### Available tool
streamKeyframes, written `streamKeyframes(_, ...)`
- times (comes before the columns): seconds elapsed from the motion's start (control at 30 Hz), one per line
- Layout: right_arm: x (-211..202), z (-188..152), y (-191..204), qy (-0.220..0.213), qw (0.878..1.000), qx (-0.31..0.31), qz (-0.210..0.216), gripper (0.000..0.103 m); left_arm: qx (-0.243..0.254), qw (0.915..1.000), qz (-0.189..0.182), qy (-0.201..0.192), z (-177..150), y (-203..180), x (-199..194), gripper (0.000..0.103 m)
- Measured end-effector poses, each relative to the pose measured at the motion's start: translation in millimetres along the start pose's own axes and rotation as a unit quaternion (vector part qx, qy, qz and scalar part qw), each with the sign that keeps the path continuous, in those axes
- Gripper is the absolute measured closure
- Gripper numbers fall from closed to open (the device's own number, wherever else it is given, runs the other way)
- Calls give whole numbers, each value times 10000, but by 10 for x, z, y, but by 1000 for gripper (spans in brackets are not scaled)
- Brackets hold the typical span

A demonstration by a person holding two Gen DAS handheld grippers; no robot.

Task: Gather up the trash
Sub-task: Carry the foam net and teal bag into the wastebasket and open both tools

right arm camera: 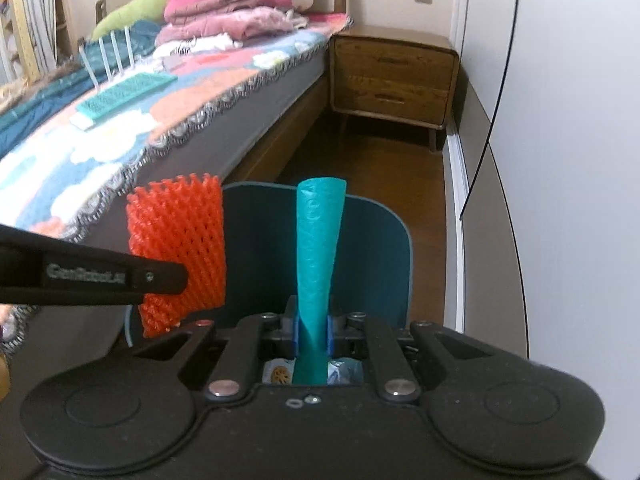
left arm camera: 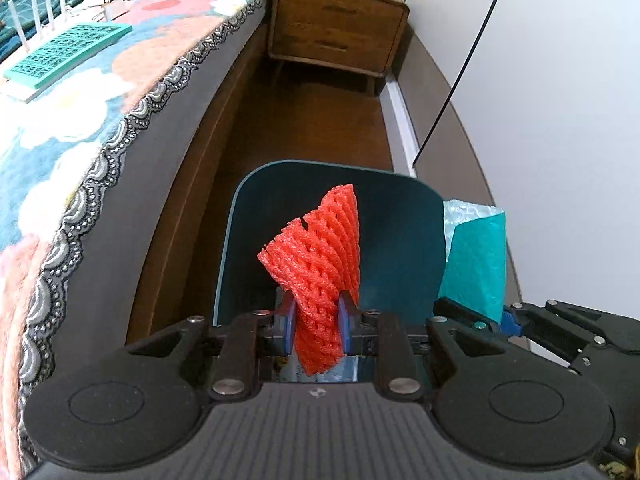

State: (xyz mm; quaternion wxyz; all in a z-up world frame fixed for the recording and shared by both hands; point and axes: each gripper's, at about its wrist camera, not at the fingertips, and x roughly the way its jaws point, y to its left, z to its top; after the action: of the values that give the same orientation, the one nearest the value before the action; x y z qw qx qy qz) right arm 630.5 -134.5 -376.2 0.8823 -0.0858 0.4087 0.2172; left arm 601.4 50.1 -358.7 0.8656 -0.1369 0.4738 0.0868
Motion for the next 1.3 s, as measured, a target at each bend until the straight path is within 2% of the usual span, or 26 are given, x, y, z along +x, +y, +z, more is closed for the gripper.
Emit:
streamKeyframes(0.17, 141, -79, 0, 273, 9996, -38, -8, 90, 12, 9995, 120, 303, -27, 15, 279, 83)
streamKeyframes(0.43, 269, -213, 21, 427, 9989, -177, 23, 82, 184, 9972, 280, 664, -114, 31, 612, 83)
streamKeyframes(0.6, 314, -267, 10, 514, 9985, -206, 42, 77, 224, 9968, 254, 725, -161, 46, 684, 82)
streamKeyframes(0.67, 335, -276, -1, 534, 9984, -183, 34, 76, 263, 9967, 246, 724, -184, 41, 692, 79)
streamKeyframes(0.77, 339, -294, -14, 531, 9985, -146, 10, 71, 179, 9969, 170, 749, -179, 66, 699, 74)
streamKeyframes(0.97, 264, -321, -27, 419, 9990, -155, -2, 59, 236, 9971, 111, 713, -216, 49, 623, 73)
streamKeyframes(1.03, 227, -313, -27, 367, 9992, -149, -14, 55, 260, 9973, 80, 677, -220, 38, 580, 71)
streamKeyframes(1.07, 205, -305, -26, 330, 9993, -156, -26, 52, 258, 9976, 48, 645, -222, 38, 552, 64)
streamKeyframes(1.1, 182, -305, -27, 299, 9994, -162, -45, 50, 248, 9978, 21, 613, -224, 34, 521, 50)
streamKeyframes(1.13, 155, -301, -29, 264, 9995, -173, -58, 48, 235, 9983, -18, 538, -225, 35, 476, 45)
streamKeyframes(1.17, 126, -292, -30, 232, 9995, -180, -65, 47, 233, 9988, -46, 434, -223, 34, 423, 42)
streamKeyframes(1.3, 0, -263, -44, 111, 9999, -117, -56, 45, 366, 9991, -78, 220, -210, -1, 233, 42)
